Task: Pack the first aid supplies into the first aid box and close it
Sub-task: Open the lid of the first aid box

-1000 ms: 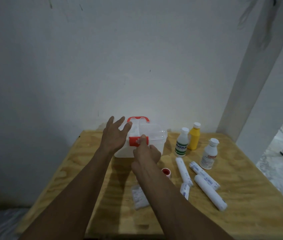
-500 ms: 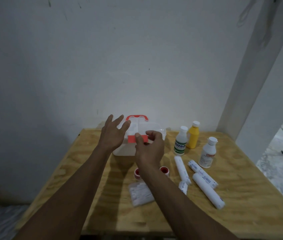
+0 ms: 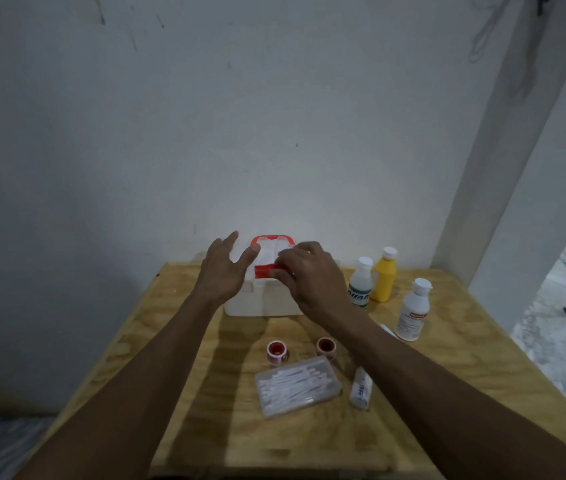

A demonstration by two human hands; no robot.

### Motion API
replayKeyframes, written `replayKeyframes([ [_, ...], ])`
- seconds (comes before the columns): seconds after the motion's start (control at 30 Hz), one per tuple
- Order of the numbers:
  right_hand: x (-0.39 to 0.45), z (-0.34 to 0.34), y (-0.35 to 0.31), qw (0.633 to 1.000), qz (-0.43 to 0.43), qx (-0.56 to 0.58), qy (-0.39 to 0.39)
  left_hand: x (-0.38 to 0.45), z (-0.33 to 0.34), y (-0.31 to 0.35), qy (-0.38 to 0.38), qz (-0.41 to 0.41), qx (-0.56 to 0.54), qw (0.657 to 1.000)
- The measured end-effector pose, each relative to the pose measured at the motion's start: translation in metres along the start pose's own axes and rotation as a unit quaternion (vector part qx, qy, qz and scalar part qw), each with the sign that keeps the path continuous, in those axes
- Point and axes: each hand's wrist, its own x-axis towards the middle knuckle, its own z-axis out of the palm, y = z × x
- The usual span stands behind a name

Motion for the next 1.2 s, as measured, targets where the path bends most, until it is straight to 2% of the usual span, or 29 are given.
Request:
replayKeyframes([
  [0.17, 0.010, -0.009, 0.001, 0.999, -0.015, 0.036, -0.010, -0.001, -0.005, 0.002, 0.017, -0.049, -0.097, 0.994],
  [0.33, 0.028, -0.022, 0.000, 0.995, 0.022, 0.094, 0.004, 0.012, -0.009, -0.001, 0.051, -0.127, -0.279, 0.950],
  [0.43, 0.051, -0.028, 0.004, 0.990, 0.055, 0.132, 0.020, 0.012, -0.006, -0.005, 0.054, -0.140, -0.309, 0.939],
  [0.53, 0.082, -0.030, 0.009, 0.981, 0.071, 0.167, 0.061, 0.005, -0.003, -0.003, 0.069, -0.113, -0.273, 0.953],
  [0.6, 0.103, -0.027, 0.012, 0.979, 0.077, 0.166, 0.085, 0.001, -0.002, 0.002, 0.062, -0.093, -0.204, 0.973],
  [0.7, 0.129, -0.015, 0.021, 0.983, 0.081, 0.114, 0.116, 0.000, 0.003, 0.001, 0.057, -0.047, -0.085, 0.994],
  [0.83, 0.155, 0.004, 0.031, 0.978, 0.110, 0.028, 0.173, 0.005, 0.009, -0.015, 0.041, 0.041, -0.033, 0.998],
  [1.0, 0.180, 0.020, 0.041, 0.981, 0.141, 0.013, 0.135, 0.012, 0.015, -0.028, 0.025, 0.025, -0.001, 0.999],
  [1.2, 0.200, 0.020, 0.047, 0.968, 0.165, 0.109, 0.156, 0.013, 0.016, -0.030, 0.016, 0.009, 0.013, 1.000],
])
